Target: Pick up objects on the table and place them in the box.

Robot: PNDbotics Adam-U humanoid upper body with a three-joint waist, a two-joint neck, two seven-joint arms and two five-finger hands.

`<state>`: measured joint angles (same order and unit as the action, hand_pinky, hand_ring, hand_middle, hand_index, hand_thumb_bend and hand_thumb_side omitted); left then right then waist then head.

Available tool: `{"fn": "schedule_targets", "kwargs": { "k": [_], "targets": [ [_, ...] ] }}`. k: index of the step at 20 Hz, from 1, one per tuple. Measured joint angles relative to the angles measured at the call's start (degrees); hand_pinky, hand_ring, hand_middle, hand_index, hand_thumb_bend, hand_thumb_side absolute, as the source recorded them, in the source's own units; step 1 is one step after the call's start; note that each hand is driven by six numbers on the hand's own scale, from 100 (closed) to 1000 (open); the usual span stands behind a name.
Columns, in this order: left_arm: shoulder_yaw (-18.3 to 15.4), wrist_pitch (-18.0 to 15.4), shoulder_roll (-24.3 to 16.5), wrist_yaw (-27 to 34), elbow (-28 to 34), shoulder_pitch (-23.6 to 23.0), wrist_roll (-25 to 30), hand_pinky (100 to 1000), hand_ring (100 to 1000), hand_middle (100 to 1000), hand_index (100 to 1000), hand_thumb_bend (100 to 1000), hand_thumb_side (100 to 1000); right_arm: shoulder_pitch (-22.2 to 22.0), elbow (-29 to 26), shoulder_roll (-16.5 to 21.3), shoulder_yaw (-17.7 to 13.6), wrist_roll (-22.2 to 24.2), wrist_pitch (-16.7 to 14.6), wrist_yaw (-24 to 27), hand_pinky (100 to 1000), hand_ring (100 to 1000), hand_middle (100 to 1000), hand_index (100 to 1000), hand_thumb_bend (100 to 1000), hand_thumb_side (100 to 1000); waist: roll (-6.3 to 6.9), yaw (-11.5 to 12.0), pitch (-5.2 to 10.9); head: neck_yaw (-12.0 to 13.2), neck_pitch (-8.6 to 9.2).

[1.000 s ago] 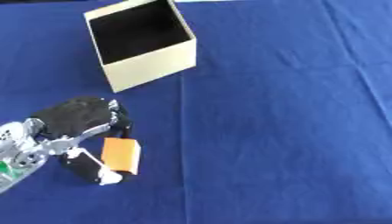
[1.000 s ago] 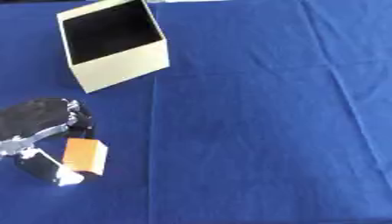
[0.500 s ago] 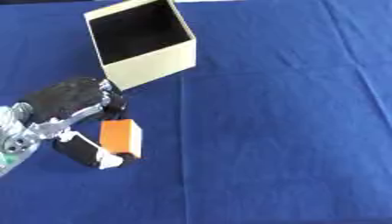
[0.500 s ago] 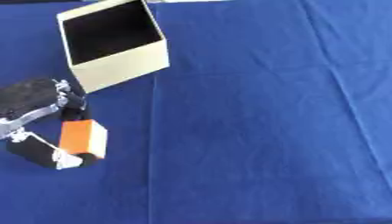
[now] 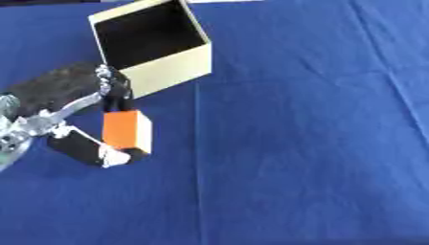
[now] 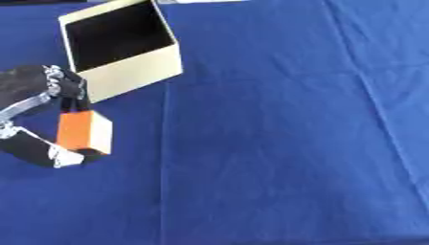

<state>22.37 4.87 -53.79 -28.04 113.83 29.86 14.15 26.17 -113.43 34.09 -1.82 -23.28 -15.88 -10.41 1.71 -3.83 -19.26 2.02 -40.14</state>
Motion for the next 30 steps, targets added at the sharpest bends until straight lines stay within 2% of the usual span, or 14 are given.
{"fn": "schedule_targets", "kwargs": {
  "k": [2,7,13,16,24,30],
  "targets": [
    [-1.3,0.6,0.0,0.3,0.0,1.5,-1.3,263,426,533,587,100,231,0.0,0.0,0.0,0.0,0.0,0.0,0.0,814,760,605,740,100,801,-0.01,0.0,0.00,-0.2,0.41],
    [-4.3,2.4,0.2,2.0,0.0,7.7,-4.2,227,385,477,515,100,259,0.0,0.0,0.0,0.0,0.1,0.0,0.0,815,760,604,740,100,801,0.03,0.0,-0.01,-0.2,0.49],
    [-5.0,8.4,1.6,4.2,-0.3,14.2,-4.6,214,377,478,513,100,282,0.0,0.0,0.0,0.0,0.2,0.0,0.0,814,760,603,740,100,802,0.35,-0.6,-0.33,-0.1,1.13],
    [-5.0,9.2,3.1,3.5,-3.2,18.2,-4.5,215,379,479,514,100,287,0.0,0.0,0.0,0.0,0.3,0.1,0.0,814,760,603,740,100,803,0.47,-0.7,-0.55,-0.1,1.41],
    [-4.2,4.9,10.3,-3.7,-21.5,28.8,-5.1,221,388,482,515,100,315,0.3,0.0,0.0,0.0,0.3,0.0,0.0,815,759,602,740,100,804,0.64,-1.3,-1.22,0.3,1.95],
    [-4.0,0.0,14.9,-9.7,-35.2,31.7,-6.0,226,389,483,517,100,319,0.5,0.0,0.0,0.0,0.3,0.0,0.0,814,759,601,740,100,804,0.66,-1.6,-1.83,0.4,2.40]
  ]
}}
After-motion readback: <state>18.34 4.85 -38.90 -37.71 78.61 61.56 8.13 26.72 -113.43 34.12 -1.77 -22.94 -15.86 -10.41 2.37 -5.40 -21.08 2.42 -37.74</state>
